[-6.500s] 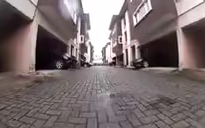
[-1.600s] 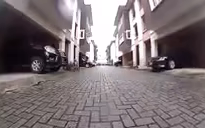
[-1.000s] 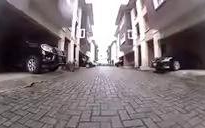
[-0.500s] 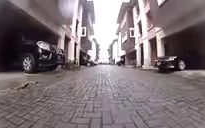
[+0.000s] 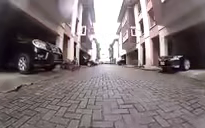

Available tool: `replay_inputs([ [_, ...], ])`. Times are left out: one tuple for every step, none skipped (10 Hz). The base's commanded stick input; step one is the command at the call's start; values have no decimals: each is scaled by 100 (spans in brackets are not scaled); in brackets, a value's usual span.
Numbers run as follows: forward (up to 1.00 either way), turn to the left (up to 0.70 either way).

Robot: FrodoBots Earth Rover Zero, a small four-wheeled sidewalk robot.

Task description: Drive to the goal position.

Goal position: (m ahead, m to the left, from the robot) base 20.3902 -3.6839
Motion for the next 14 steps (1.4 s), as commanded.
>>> replay_inputs([
  [70, 0],
  [70, 0],
  [70, 0],
  [70, 0],
  [85, 0],
  [85, 0],
  [85, 0],
  [85, 0],
  [85, 0],
  [85, 0],
  [85, 0],
  [85, 0],
  [85, 0],
  [85, 0],
])
